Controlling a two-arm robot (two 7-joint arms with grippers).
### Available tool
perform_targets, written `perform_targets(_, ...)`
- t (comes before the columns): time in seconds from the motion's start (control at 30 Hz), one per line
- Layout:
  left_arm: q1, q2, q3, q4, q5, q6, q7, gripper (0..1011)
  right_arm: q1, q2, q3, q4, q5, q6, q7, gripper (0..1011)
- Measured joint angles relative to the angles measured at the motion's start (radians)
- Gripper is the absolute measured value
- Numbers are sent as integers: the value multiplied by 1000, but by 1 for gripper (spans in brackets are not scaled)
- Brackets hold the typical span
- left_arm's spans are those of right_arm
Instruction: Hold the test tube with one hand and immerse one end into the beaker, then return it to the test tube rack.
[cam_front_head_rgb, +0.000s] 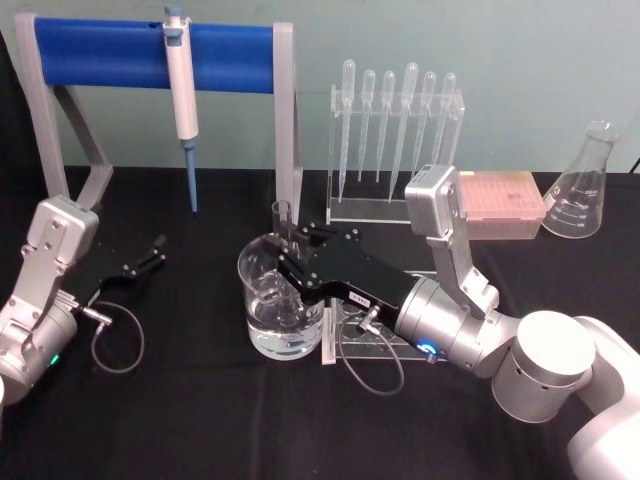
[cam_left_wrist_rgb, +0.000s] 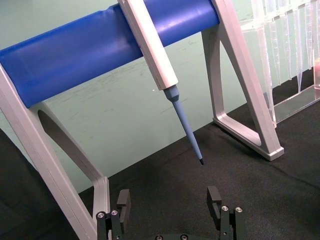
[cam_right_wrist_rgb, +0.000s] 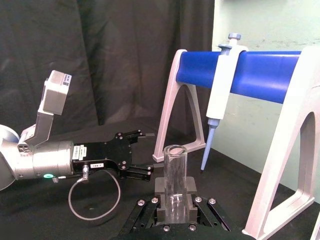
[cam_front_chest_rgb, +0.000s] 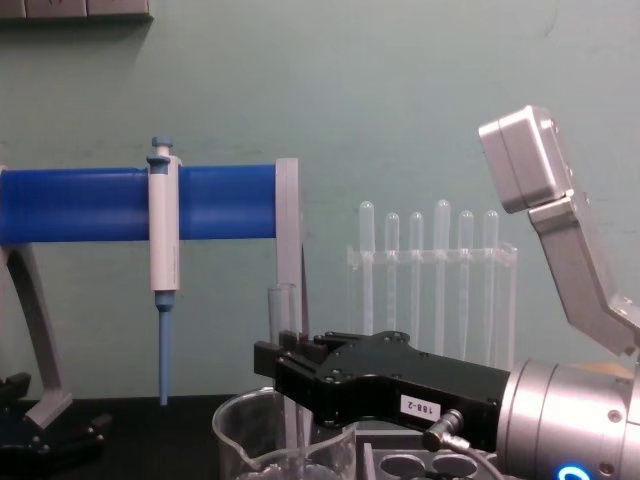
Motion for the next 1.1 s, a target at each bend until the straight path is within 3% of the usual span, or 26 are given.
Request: perform_targets(1.1, 0, 0, 0, 0, 0, 0, 0, 1000, 0, 0, 0, 0, 0, 0, 0, 226)
